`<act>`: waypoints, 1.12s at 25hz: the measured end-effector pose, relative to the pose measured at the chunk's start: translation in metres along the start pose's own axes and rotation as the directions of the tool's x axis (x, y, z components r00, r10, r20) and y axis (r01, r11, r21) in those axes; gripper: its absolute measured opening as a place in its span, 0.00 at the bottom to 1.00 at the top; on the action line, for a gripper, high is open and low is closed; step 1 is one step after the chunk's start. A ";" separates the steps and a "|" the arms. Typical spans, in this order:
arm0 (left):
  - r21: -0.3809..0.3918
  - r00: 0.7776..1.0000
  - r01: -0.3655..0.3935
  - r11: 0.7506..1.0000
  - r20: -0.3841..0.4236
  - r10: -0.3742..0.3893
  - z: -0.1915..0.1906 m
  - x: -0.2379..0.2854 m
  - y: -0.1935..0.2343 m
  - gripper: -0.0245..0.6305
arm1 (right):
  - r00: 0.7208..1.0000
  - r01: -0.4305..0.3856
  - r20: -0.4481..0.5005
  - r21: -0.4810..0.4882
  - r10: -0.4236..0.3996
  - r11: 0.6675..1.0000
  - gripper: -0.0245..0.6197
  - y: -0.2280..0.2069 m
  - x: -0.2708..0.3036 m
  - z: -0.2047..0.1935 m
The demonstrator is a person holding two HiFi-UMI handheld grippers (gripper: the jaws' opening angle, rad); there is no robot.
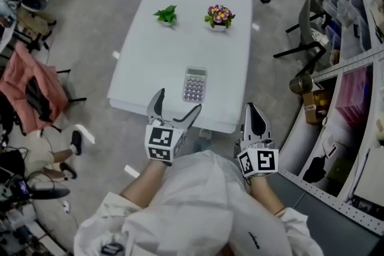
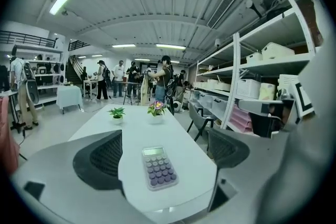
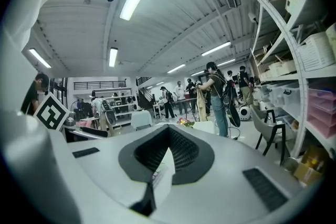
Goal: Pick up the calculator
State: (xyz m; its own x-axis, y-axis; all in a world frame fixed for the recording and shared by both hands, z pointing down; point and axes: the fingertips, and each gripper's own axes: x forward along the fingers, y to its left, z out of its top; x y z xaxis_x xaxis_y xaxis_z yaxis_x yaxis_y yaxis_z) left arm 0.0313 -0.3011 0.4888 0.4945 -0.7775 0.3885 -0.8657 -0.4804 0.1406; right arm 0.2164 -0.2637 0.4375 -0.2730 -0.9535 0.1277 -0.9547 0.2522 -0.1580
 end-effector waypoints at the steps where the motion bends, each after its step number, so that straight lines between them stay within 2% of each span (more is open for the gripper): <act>1: -0.006 1.000 -0.005 1.000 -0.011 0.005 -0.001 0.008 0.000 0.79 | 1.000 -0.009 -0.010 0.004 0.009 1.000 0.06 -0.003 0.008 -0.002; 7: -0.013 0.998 -0.023 1.000 -0.061 0.023 -0.010 0.051 0.003 0.79 | 0.996 -0.064 -0.064 0.012 0.064 0.998 0.06 -0.015 0.053 -0.022; 13: -0.019 0.991 -0.032 0.999 -0.127 0.029 -0.027 0.078 0.004 0.79 | 0.991 -0.079 -0.109 0.010 0.080 0.997 0.06 -0.014 0.077 -0.036; 23: -0.034 0.969 -0.038 0.999 -0.247 0.029 -0.068 0.119 0.015 0.79 | 0.984 -0.017 -0.176 0.021 0.020 1.000 0.06 -0.023 0.099 -0.069; 28: -0.043 0.951 -0.082 0.996 -0.303 0.065 -0.092 0.135 0.016 0.79 | 0.975 -0.002 -0.223 0.038 0.011 0.999 0.06 -0.028 0.108 -0.092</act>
State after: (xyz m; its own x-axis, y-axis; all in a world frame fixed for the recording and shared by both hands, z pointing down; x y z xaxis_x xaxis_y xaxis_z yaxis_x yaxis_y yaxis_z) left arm 0.0769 -0.3761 0.6274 0.3906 -0.6476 0.6542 -0.9058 -0.3973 0.1475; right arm 0.2033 -0.3585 0.5454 -0.3029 -0.8897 0.3415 -0.9489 0.2481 -0.1952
